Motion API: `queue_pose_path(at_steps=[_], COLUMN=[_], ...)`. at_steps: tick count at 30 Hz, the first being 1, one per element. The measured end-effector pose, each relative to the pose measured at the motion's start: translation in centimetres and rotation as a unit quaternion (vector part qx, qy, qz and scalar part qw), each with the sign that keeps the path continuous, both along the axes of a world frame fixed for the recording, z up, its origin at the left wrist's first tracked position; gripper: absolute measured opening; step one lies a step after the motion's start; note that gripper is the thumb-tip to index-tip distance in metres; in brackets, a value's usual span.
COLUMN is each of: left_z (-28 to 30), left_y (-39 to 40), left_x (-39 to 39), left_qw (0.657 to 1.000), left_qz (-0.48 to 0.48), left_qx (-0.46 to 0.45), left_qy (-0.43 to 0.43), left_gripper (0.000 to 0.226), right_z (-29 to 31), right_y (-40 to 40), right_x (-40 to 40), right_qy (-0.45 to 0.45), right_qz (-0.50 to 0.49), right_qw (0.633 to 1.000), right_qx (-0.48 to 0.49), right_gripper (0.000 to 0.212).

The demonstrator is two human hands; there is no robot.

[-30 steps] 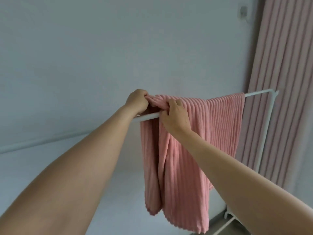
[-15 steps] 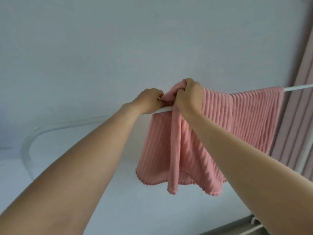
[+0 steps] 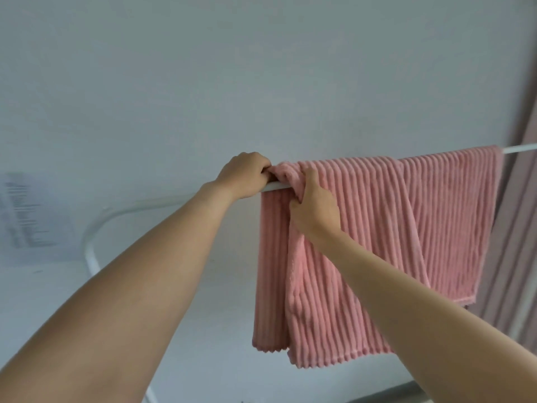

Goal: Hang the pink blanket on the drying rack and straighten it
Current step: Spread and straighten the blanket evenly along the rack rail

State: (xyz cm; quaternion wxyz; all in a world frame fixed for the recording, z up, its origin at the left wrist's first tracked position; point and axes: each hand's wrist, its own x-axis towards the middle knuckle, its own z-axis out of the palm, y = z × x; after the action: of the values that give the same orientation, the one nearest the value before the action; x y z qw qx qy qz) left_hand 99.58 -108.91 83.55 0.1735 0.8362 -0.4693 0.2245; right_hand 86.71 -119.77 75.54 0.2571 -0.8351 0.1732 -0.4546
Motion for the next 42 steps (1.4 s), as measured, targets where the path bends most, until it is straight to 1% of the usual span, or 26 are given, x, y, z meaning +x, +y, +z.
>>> queue_pose_path(at_steps=[1, 2, 4, 5, 6, 7, 8, 9, 11, 12, 14, 16, 18, 21, 23, 25, 26, 27, 28, 30, 31, 32, 34, 36, 40, 42], left_z=[0.3, 0.6, 1.3, 1.2, 1.0, 0.7, 0.5, 0.4, 0.6, 0.7, 1.2, 1.4, 1.4, 1.1, 0.8, 0.3, 0.2, 0.2, 0.2, 0.3, 0.4, 0.5, 0.7, 0.7, 0.9, 1.2], left_y=[0.4, 0.9, 1.7, 1.9, 1.8, 1.8, 1.7, 1.9, 2.4, 2.7, 3.4, 4.4, 5.6, 7.7, 8.7, 9.5, 9.8, 9.9, 9.7, 9.6, 9.8, 9.9, 10.3, 10.5, 11.1, 11.6], left_x=[0.3, 0.5, 0.4, 0.0, -0.2, -0.4, -0.5, -0.4, 0.5, 1.1, 2.2, 3.0, 3.5, 5.0, 5.7, 5.6, 5.4, 5.2, 5.4, 5.8, 6.3, 6.8, 7.3, 7.3, 6.5, 6.8], left_qw=[0.999, 0.995, 0.957, 0.941, 0.938, 0.948, 0.961, 0.969, 0.971, 0.974, 0.986, 0.983, 0.97, 0.966, 0.963, 0.948, 0.939, 0.932, 0.931, 0.932, 0.93, 0.935, 0.947, 0.952, 0.964, 0.97], left_qz=[-0.013, -0.047, -0.14, -0.17, -0.191, -0.194, -0.183, -0.175, -0.172, -0.161, -0.129, -0.155, -0.2, -0.217, -0.222, -0.236, -0.239, -0.247, -0.26, -0.286, -0.296, -0.295, -0.276, -0.269, -0.259, -0.243], left_qx=[-0.017, -0.034, -0.041, -0.027, -0.013, 0.0, 0.004, -0.001, -0.028, -0.034, -0.015, 0.024, 0.051, 0.044, 0.03, 0.016, 0.015, 0.024, 0.033, 0.022, 0.01, 0.007, 0.02, 0.03, 0.034, 0.015], left_qy=[0.026, 0.086, 0.251, 0.291, 0.289, 0.252, 0.207, 0.177, 0.167, 0.157, 0.105, 0.093, 0.13, 0.138, 0.148, 0.212, 0.246, 0.263, 0.254, 0.223, 0.217, 0.199, 0.16, 0.141, 0.057, 0.011], left_gripper=[0.017, 0.009, 0.049, 0.058, 0.051, 0.035, 0.026, 0.024, 0.023, 0.019, 0.009, 0.003, 0.007, 0.033, 0.042, 0.055, 0.065, 0.067, 0.054, 0.007, 0.007, 0.014, 0.022, 0.02, 0.02, 0.02], right_z=[0.5, 1.0, 2.7, 3.7, 4.6, 5.2, 5.5, 5.5, 4.2, 3.0, 0.8, -0.7, -0.7, 0.4, 1.7, 3.5, 4.4, 5.1, 5.6, 5.4, 4.8, 4.2, 3.0, 2.1, 1.5, 1.1], right_y=[0.4, 0.9, 1.9, 2.4, 2.9, 3.5, 4.0, 4.6, 5.9, 6.2, 6.5, 6.8, 7.1, 7.9, 9.0, 10.5, 11.5, 12.4, 13.6, 15.3, 15.7, 15.7, 15.1, 14.8, 14.1, 13.1], right_x=[-0.1, -0.2, 0.1, 0.5, 0.8, 1.1, 1.2, 1.1, 1.0, 1.2, 1.8, 2.8, 3.4, 4.0, 4.3, 5.4, 6.1, 6.9, 7.7, 8.5, 8.5, 8.1, 7.3, 7.1, 7.6, 7.7], right_qy=[-0.029, -0.059, -0.101, -0.11, -0.108, -0.1, -0.086, -0.074, -0.058, -0.052, -0.026, 0.02, 0.041, 0.028, -0.02, -0.088, -0.106, -0.11, -0.098, -0.063, -0.051, -0.047, -0.041, -0.026, 0.014, 0.015], right_qz=[0.015, 0.025, 0.018, 0.008, -0.001, -0.007, -0.007, -0.003, -0.029, -0.059, -0.117, -0.156, -0.174, -0.213, -0.218, -0.198, -0.186, -0.17, -0.154, -0.127, -0.131, -0.144, -0.179, -0.19, -0.188, -0.206], right_qw=[0.999, 0.998, 0.995, 0.994, 0.994, 0.995, 0.996, 0.997, 0.995, 0.994, 0.991, 0.987, 0.984, 0.975, 0.971, 0.968, 0.968, 0.971, 0.976, 0.988, 0.989, 0.988, 0.982, 0.98, 0.982, 0.978], right_qx=[0.008, 0.006, -0.007, -0.002, 0.01, 0.015, 0.002, -0.023, -0.072, -0.08, -0.051, -0.029, -0.016, 0.05, 0.101, 0.13, 0.132, 0.128, 0.116, 0.062, 0.04, 0.023, 0.028, 0.046, -0.004, -0.019], right_gripper=[0.05, 0.042, 0.028, 0.025, 0.025, 0.028, 0.034, 0.039, 0.045, 0.043, 0.036, 0.023, 0.012, 0.017, 0.021, 0.029, 0.032, 0.029, 0.026, 0.026, 0.025, 0.021, 0.012, 0.022, 0.009, 0.025])
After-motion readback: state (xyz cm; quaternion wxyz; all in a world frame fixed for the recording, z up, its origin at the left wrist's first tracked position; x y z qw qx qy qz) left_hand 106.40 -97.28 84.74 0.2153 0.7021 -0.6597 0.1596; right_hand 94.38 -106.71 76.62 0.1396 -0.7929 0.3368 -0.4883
